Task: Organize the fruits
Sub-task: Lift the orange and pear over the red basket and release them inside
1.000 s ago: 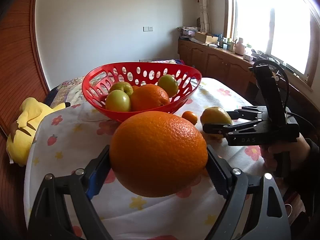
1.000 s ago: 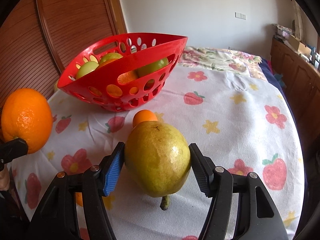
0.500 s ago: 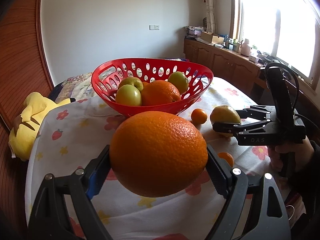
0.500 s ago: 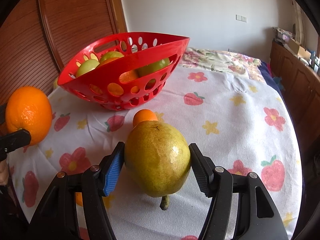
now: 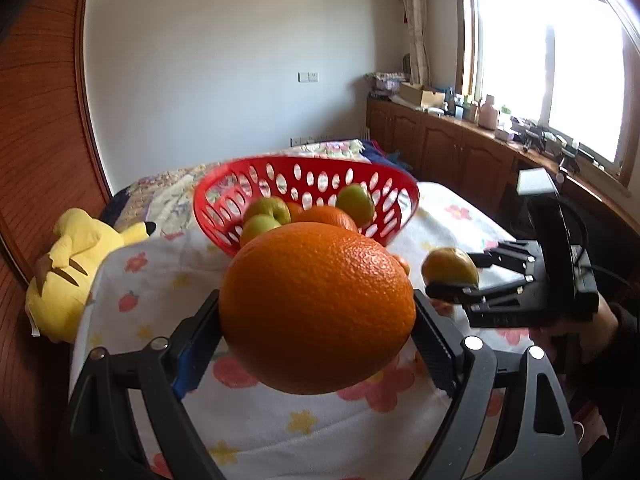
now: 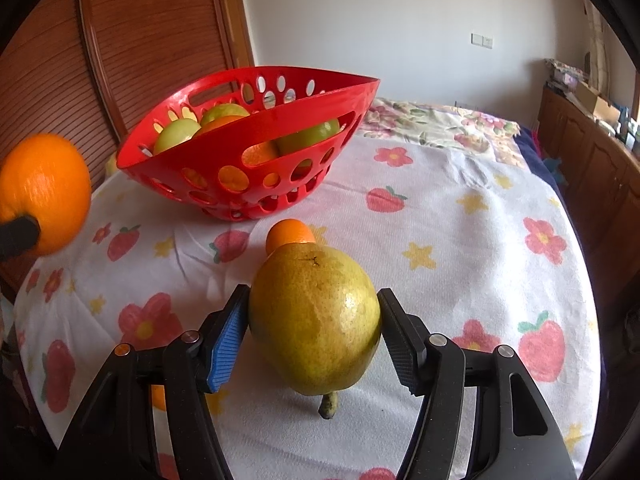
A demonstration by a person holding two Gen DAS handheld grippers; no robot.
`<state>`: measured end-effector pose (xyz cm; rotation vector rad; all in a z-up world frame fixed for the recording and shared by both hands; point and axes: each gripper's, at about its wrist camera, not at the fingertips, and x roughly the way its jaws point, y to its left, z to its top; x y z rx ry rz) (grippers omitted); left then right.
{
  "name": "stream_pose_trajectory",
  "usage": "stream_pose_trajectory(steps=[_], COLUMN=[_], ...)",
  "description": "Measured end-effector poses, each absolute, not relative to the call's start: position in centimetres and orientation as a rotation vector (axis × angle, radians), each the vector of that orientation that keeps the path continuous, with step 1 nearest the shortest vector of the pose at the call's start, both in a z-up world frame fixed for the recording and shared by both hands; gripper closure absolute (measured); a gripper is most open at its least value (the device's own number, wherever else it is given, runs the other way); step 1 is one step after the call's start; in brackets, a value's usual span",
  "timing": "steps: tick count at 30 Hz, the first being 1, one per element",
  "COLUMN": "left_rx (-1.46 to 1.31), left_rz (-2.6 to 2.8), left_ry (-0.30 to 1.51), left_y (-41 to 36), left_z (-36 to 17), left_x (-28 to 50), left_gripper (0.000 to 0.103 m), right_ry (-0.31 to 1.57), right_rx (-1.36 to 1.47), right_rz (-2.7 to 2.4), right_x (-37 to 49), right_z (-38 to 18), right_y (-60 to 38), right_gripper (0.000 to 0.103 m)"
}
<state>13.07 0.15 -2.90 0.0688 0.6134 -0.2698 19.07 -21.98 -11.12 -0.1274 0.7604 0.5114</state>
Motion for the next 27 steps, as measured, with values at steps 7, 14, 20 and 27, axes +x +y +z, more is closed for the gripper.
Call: stream_pose_trajectory(steps=[7,14,20,27], left_rx=[0.074,0.071,0.085,0.093], left_rz=[-0.263,-0.270,-0.258,-0.248], left_ry=[0.560,0.533,0.546,0.577], left_y=[0.5,0.8,1.0,1.2], left_z=[-0.7,0.7,0.6,0.0], left_x=[14.1,16.5,19.1,22.8], left_gripper=[0.016,0.016,0.016,0.016], right_ry=[0.693,0.590,0.556,0.564], right_rx=[-0.134,-0.156,-0.189,-0.243], right_rz=[0.509,0.531,0.568,0.616], right_x=[17.9,18.0,20.5,25.1], right_z=[-8.6,-3.5,-0.8,-0.2], right_y=[-22.6,-22.8,-21.9,-19.2], right_gripper=[0.038,0.038,0.038,0.038])
